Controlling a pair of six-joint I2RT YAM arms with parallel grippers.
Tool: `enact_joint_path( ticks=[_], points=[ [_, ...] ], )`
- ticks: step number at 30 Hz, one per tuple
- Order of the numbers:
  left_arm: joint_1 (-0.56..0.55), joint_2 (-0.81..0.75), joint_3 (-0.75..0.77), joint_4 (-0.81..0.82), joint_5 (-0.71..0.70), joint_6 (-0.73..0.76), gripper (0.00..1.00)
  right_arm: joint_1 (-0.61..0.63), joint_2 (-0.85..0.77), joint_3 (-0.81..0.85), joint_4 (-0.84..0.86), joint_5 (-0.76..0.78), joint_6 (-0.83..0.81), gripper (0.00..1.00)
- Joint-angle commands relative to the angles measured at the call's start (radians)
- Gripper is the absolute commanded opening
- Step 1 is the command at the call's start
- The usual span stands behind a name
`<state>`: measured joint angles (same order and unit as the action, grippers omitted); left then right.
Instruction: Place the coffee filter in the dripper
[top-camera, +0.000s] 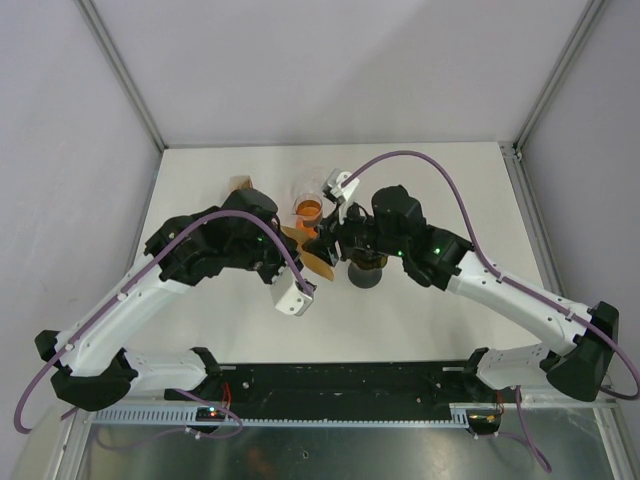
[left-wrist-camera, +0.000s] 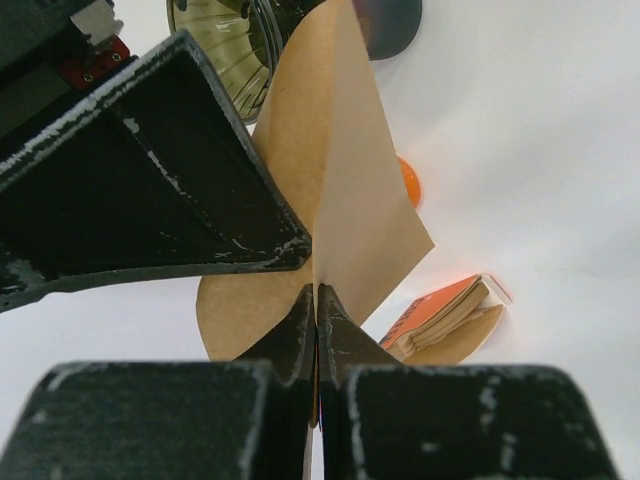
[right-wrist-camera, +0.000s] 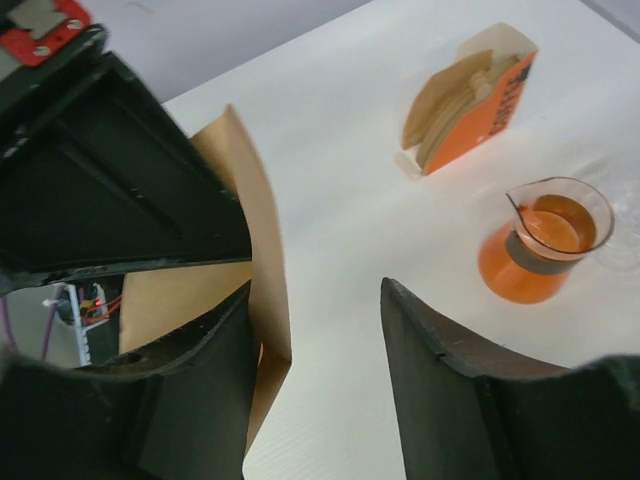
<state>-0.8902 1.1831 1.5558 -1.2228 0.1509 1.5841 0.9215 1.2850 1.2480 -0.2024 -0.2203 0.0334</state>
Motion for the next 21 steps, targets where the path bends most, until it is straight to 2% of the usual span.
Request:
enact_joint_path(
  ticks=[1,7,10,12,18,21],
  points=[
    [-0.007,-0.021,0.008,0.004,-0.025,0.034,0.00,0.011,0.012,0.039,0.051,-0.114,0.002,0.56],
    [-0.007,-0.023,0.007,0.007,-0.036,0.035,0.00,0.032,0.018,0.039,0.046,-0.080,0.002,0.57],
    [-0.008,-0.024,0.007,0.007,-0.045,0.031,0.00,0.040,0.019,0.039,0.020,0.005,0.000,0.67],
    [-0.008,-0.027,0.006,0.007,-0.042,0.030,0.00,0.041,0.017,0.039,0.003,0.033,-0.004,0.71],
    [-0.008,-0.035,-0.001,0.007,-0.042,0.030,0.00,0.064,0.002,0.039,-0.018,0.117,-0.006,0.65],
    [-0.008,-0.038,-0.005,0.008,-0.044,0.028,0.00,0.098,-0.015,0.039,-0.036,0.196,-0.022,0.66]
  ],
)
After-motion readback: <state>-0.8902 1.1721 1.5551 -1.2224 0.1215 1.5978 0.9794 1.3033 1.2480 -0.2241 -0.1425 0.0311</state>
